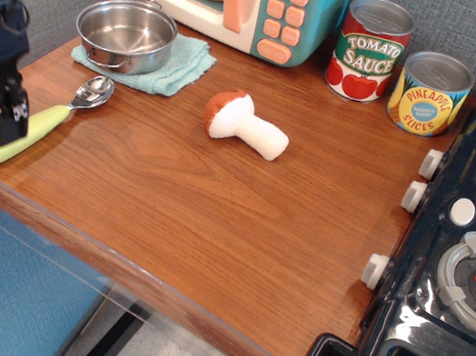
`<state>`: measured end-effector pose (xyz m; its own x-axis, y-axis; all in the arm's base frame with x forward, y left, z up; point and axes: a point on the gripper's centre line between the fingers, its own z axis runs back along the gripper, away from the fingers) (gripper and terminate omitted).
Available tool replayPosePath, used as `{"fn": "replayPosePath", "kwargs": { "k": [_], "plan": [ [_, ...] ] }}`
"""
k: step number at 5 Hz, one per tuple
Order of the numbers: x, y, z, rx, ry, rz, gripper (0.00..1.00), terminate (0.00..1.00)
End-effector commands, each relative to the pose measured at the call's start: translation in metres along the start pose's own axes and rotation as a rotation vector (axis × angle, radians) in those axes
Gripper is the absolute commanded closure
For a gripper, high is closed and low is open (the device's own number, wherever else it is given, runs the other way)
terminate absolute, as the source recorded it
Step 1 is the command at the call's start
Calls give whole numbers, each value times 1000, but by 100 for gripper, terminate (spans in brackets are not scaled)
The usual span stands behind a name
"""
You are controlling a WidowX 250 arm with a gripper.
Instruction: Put the corn a few inches to the right
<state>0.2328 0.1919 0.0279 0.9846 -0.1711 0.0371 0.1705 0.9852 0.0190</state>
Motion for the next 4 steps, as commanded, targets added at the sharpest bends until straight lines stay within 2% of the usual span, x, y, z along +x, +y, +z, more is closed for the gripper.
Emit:
{"fn": "replayPosePath", "kwargs": {
  "k": [1,2,3,4],
  "plan": [
    [2,9,9,63,-36,18,0,0],
    [4,17,-4,77,5,54,0,0],
    [4,17,-15,90,22,62,0,0],
    [5,14,-15,98,19,52,0,0]
  ]
}}
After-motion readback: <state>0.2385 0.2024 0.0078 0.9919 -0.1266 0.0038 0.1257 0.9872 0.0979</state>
